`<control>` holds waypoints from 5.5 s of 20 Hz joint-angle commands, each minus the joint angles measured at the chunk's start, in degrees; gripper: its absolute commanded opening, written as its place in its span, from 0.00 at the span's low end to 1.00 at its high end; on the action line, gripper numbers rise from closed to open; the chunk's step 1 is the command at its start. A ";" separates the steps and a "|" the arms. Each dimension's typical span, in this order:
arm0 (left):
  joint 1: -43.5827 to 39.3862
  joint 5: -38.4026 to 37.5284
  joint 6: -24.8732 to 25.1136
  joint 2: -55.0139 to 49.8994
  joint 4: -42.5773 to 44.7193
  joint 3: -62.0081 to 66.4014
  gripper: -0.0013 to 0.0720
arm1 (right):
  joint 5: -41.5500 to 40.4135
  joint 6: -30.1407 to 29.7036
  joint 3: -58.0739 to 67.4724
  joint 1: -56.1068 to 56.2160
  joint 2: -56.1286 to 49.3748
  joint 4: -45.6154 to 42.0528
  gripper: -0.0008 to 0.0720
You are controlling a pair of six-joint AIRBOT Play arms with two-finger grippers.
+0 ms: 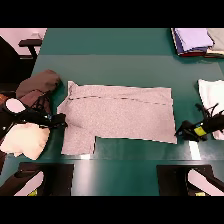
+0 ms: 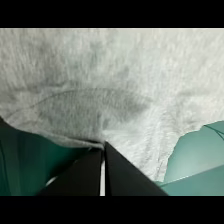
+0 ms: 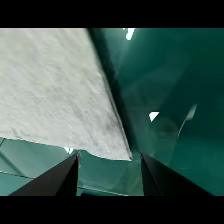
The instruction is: Fold the shirts.
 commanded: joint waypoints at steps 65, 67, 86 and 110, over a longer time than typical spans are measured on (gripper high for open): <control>-23.93 18.73 1.16 -33.46 -5.90 32.35 0.05 | -4.81 -11.87 37.57 12.31 -33.94 21.29 0.02; -26.03 17.66 1.18 -36.87 -5.90 35.95 0.05 | -2.27 -11.63 41.83 12.28 -30.36 21.38 0.02; -32.44 14.43 -0.44 -53.96 -6.80 58.71 0.05 | -0.26 -4.96 68.81 35.67 -24.81 28.85 0.02; 0.92 1.51 0.28 -21.05 7.98 58.90 0.05 | -5.79 -3.69 53.02 39.01 -33.35 19.08 0.86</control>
